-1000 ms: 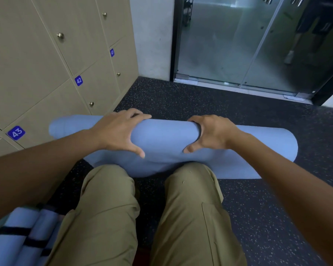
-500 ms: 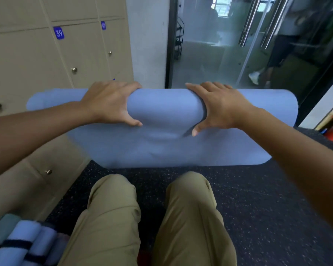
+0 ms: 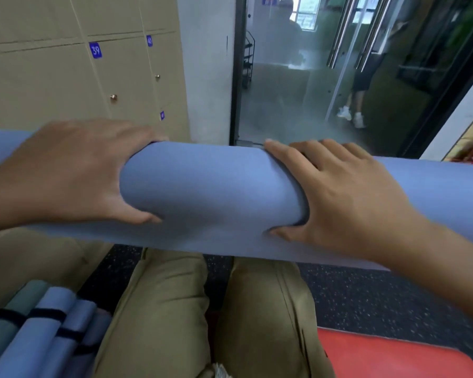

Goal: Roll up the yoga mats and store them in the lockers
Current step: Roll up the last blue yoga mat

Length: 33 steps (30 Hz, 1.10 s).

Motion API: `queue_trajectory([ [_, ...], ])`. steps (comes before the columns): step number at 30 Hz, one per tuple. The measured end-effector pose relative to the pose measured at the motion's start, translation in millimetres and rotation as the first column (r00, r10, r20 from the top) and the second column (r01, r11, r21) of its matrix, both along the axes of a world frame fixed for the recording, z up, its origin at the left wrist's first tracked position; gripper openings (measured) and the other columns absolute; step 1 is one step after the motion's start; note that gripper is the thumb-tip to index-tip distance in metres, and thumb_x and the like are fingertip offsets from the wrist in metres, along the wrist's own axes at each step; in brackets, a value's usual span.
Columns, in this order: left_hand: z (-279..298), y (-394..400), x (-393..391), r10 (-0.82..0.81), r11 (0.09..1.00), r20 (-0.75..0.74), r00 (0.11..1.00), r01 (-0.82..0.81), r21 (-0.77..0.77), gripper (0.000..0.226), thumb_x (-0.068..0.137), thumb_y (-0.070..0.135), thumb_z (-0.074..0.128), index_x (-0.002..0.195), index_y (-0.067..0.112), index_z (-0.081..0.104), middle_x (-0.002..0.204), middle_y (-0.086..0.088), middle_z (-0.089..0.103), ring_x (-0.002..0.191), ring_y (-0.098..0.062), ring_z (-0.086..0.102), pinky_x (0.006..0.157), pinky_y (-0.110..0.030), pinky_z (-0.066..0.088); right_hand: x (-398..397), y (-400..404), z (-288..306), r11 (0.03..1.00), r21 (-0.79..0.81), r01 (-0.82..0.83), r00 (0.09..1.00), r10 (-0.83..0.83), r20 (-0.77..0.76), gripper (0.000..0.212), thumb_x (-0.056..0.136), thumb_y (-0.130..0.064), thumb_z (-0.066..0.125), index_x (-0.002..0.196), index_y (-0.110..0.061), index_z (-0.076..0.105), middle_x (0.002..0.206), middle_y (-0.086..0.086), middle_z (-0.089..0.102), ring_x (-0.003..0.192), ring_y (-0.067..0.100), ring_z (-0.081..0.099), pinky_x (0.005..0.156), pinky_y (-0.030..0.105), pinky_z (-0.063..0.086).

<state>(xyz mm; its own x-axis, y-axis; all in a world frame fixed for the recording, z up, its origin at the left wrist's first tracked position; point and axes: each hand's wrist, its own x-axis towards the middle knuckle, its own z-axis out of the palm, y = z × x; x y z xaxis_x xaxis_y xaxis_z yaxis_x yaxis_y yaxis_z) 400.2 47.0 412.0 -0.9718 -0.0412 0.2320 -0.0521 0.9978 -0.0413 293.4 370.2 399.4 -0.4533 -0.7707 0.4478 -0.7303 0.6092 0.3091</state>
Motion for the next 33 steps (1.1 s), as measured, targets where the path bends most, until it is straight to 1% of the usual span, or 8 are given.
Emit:
queue_trajectory([
  [4, -40.2, 2.1, 47.8, -0.006, 1.000, 0.075, 0.997, 0.004, 0.018, 0.117, 0.038, 0.097, 0.066, 0.142, 0.052, 0.040, 0.128, 0.020, 0.058, 0.113, -0.017, 0.060, 0.091, -0.044, 0.052, 47.1, 12.3, -30.3, 0.999, 0.044, -0.029, 0.995, 0.025, 0.095, 0.111, 0.069, -0.082, 0.068, 0.156, -0.021, 0.038, 0.134, 0.006, 0.060, 0.115, 0.031, 0.060, 0.092, 0.048, 0.049],
  [9, -78.3, 10.5, 94.4, -0.143, 0.982, 0.123, 0.982, 0.125, 0.142, 0.104, 0.044, 0.101, 0.060, 0.135, 0.052, 0.044, 0.115, 0.028, 0.061, 0.102, -0.009, 0.065, 0.079, -0.045, 0.057, 81.3, 19.2, -67.2, 0.993, 0.098, -0.066, 0.971, 0.042, 0.234, 0.107, 0.067, -0.080, 0.064, 0.154, -0.022, 0.041, 0.129, 0.002, 0.062, 0.110, 0.028, 0.062, 0.090, 0.047, 0.052],
  [15, -109.6, 17.7, 113.0, -0.198, 0.953, 0.288, 0.937, 0.115, 0.281, 0.098, 0.042, 0.101, 0.060, 0.128, 0.057, 0.041, 0.105, 0.029, 0.060, 0.099, 0.005, 0.060, 0.079, -0.037, 0.054, 100.6, 23.7, -94.9, 0.981, 0.160, -0.110, 0.926, 0.042, 0.375, 0.109, 0.062, -0.085, 0.060, 0.151, -0.025, 0.043, 0.127, -0.005, 0.061, 0.106, 0.020, 0.064, 0.086, 0.039, 0.057],
  [21, -119.0, 24.0, 102.3, -0.221, 0.954, 0.512, 0.830, 0.074, 0.291, 0.092, 0.043, 0.094, 0.066, 0.122, 0.059, 0.033, 0.115, 0.032, 0.051, 0.109, 0.011, 0.049, 0.092, -0.024, 0.044, 106.1, 26.3, -119.1, 0.975, 0.183, -0.128, 0.900, 0.037, 0.434, 0.102, 0.072, -0.083, 0.057, 0.154, -0.026, 0.038, 0.143, -0.001, 0.053, 0.127, 0.021, 0.054, 0.109, 0.036, 0.032],
  [23, -120.2, 23.8, 99.2, -0.229, 0.954, 0.525, 0.820, 0.081, 0.289, 0.095, 0.043, 0.095, 0.064, 0.124, 0.058, 0.032, 0.116, 0.031, 0.049, 0.111, 0.009, 0.048, 0.094, -0.026, 0.045, 106.8, 26.7, -125.2, 0.975, 0.188, -0.121, 0.896, 0.025, 0.444, 0.103, 0.074, -0.085, 0.054, 0.155, -0.025, 0.036, 0.145, 0.002, 0.052, 0.129, 0.025, 0.053, 0.111, 0.041, 0.036],
  [26, -122.0, 24.6, 100.2, -0.223, 0.967, 0.480, 0.849, 0.131, 0.218, 0.104, 0.048, 0.100, 0.055, 0.137, 0.057, 0.024, 0.131, 0.033, 0.038, 0.122, 0.009, 0.041, 0.102, -0.024, 0.041, 104.7, 26.9, -126.5, 0.979, 0.162, -0.121, 0.881, 0.031, 0.471, 0.102, 0.075, -0.087, 0.053, 0.155, -0.026, 0.037, 0.145, 0.002, 0.052, 0.129, 0.025, 0.053, 0.110, 0.043, 0.043],
  [28, -126.8, 29.0, 103.2, -0.284, 0.953, 0.332, 0.900, 0.226, 0.203, 0.110, 0.060, 0.101, 0.050, 0.151, 0.045, 0.026, 0.141, 0.029, 0.035, 0.127, 0.004, 0.042, 0.102, -0.023, 0.038, 100.4, 25.9, -124.3, 0.982, 0.141, -0.129, 0.866, 0.042, 0.498, 0.100, 0.076, -0.087, 0.054, 0.154, -0.026, 0.039, 0.144, 0.000, 0.053, 0.128, 0.023, 0.054, 0.109, 0.041, 0.045],
  [33, -131.1, 54.0, 99.7, -0.435, 0.884, 0.070, 0.898, 0.411, 0.224, 0.081, 0.087, 0.084, 0.046, 0.148, 0.030, 0.045, 0.145, 0.016, 0.045, 0.128, -0.006, 0.050, 0.102, -0.028, 0.037, 84.3, 20.3, -116.8, 0.979, 0.126, -0.160, 0.818, 0.060, 0.571, 0.100, 0.076, -0.090, 0.052, 0.155, -0.030, 0.037, 0.142, -0.011, 0.053, 0.123, 0.014, 0.056, 0.102, 0.036, 0.048],
])
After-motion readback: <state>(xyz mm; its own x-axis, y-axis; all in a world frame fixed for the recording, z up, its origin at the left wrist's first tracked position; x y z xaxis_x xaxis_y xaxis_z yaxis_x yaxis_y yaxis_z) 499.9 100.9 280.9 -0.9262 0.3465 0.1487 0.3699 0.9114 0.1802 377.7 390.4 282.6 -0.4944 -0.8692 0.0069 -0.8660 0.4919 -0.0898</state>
